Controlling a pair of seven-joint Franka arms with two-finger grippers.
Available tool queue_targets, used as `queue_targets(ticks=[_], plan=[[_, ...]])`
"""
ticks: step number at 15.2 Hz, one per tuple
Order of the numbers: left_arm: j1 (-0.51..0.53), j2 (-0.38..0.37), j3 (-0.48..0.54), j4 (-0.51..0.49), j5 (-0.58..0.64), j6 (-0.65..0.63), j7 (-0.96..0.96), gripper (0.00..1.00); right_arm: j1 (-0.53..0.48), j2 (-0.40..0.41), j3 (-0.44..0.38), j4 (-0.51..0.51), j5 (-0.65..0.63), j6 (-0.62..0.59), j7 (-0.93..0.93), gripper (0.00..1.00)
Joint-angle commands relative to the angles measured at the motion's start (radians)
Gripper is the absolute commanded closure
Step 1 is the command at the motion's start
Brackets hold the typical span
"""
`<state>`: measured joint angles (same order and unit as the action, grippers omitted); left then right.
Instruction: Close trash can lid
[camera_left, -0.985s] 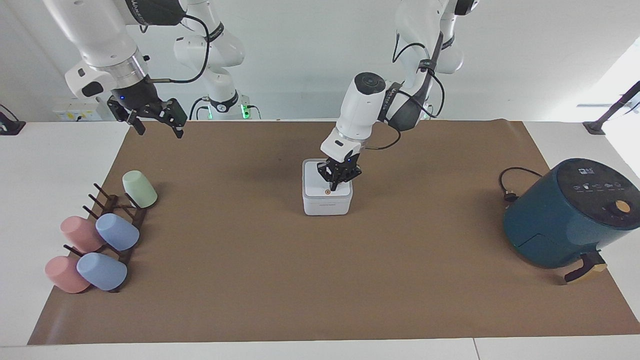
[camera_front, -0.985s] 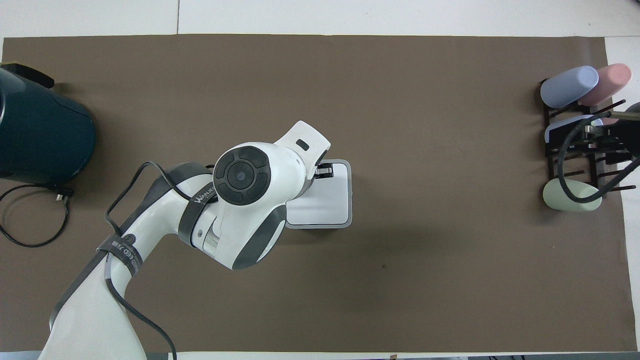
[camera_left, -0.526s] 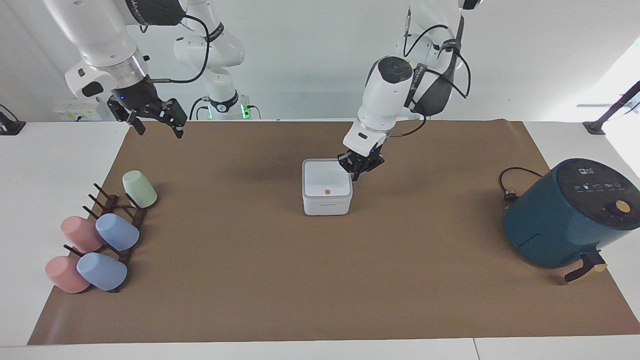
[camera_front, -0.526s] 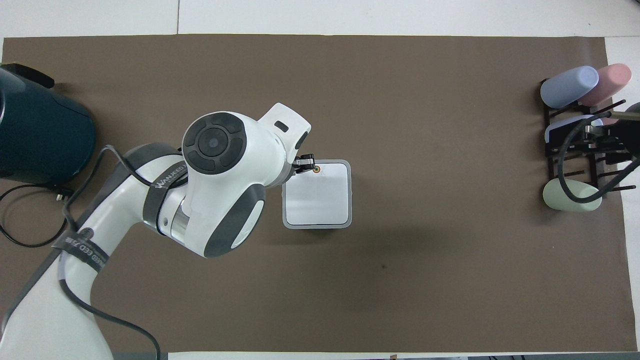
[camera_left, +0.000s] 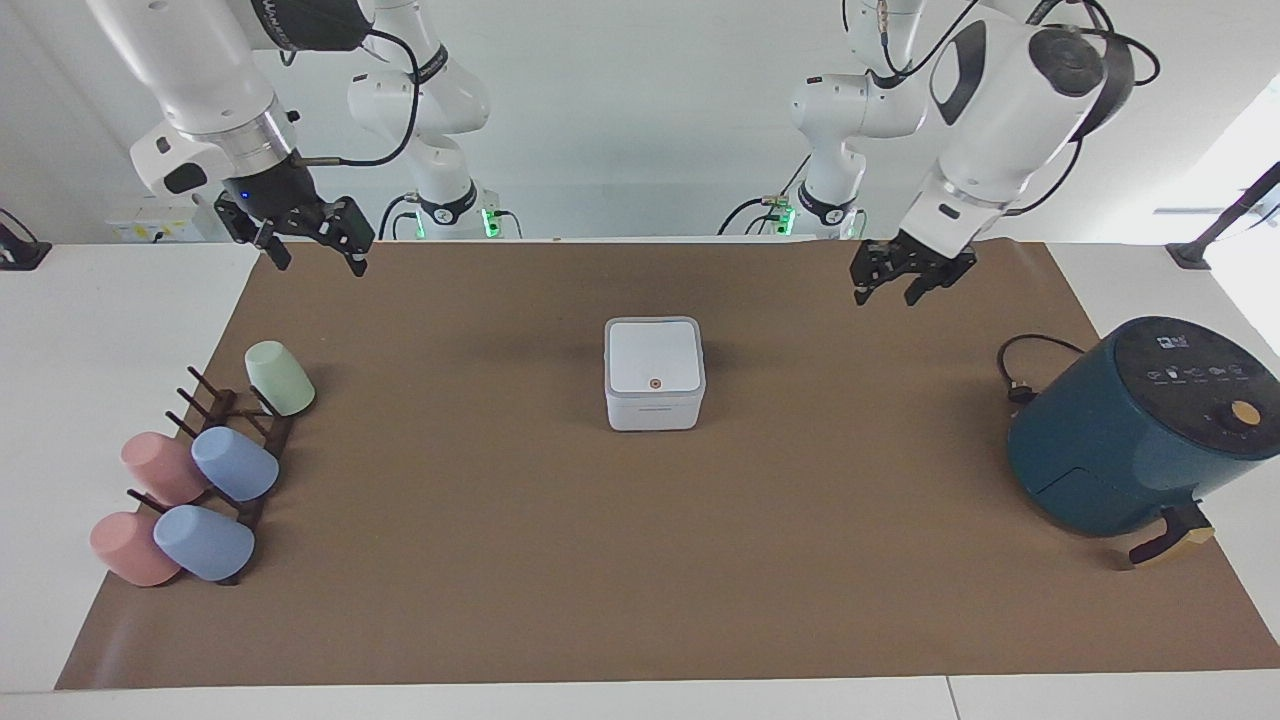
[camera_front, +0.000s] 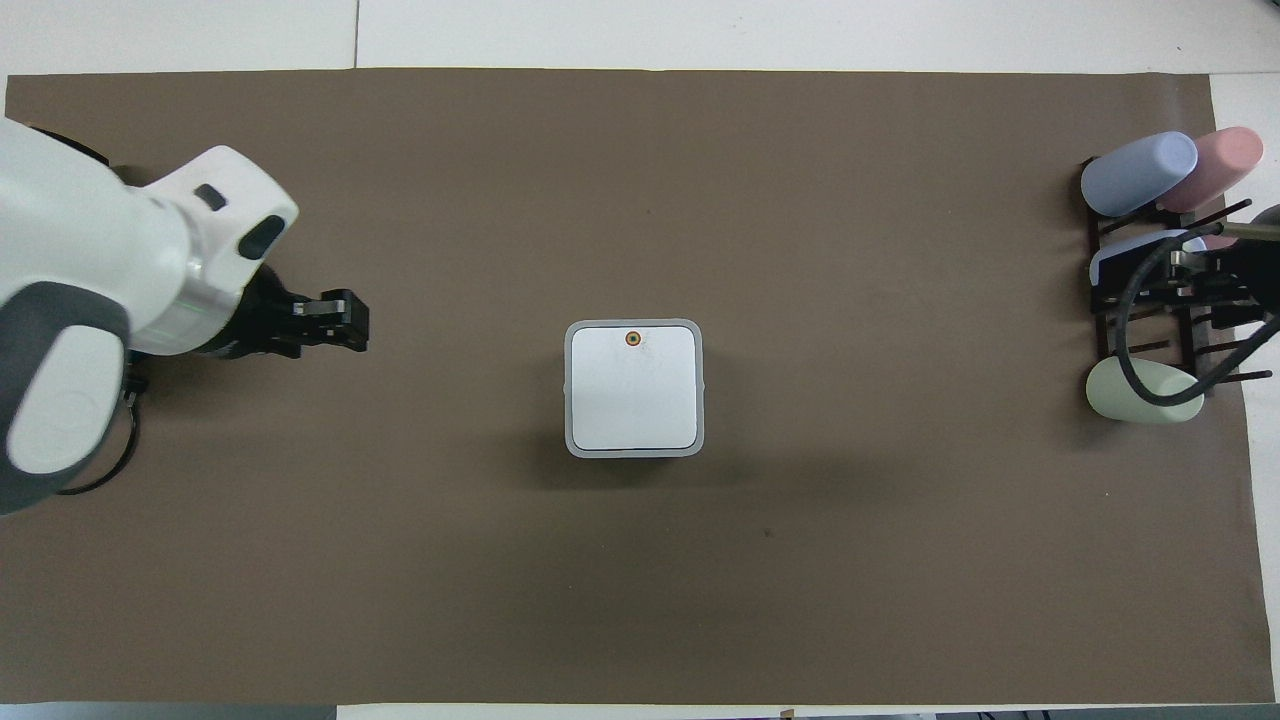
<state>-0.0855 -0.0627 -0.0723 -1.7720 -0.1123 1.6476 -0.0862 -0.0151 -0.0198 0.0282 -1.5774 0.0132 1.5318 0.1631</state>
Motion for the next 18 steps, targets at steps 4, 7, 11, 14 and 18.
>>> queue_targets(ticks=[4, 7, 11, 14, 18], plan=[[0.11, 0.0, -0.011, 0.155, 0.075, -0.199, 0.106, 0.0, -0.006, -0.006, 0.002, -0.009, 0.001, 0.002, -0.014, 0.0], [0.115, -0.005, -0.012, 0.198, 0.097, -0.273, 0.106, 0.0, -0.006, -0.006, 0.002, -0.009, 0.001, 0.002, -0.014, 0.0], [0.089, -0.068, -0.009, 0.06, 0.095, -0.195, 0.131, 0.0, -0.006, -0.006, 0.002, -0.009, 0.002, 0.002, -0.014, 0.0], [0.021, -0.057, 0.043, 0.063, 0.097, -0.127, 0.117, 0.0, -0.006, -0.006, 0.002, -0.009, 0.002, 0.002, -0.014, 0.0], [0.021, 0.029, 0.048, 0.211, 0.095, -0.25, 0.115, 0.0, -0.008, -0.006, 0.002, -0.009, 0.001, 0.002, -0.014, 0.0]])
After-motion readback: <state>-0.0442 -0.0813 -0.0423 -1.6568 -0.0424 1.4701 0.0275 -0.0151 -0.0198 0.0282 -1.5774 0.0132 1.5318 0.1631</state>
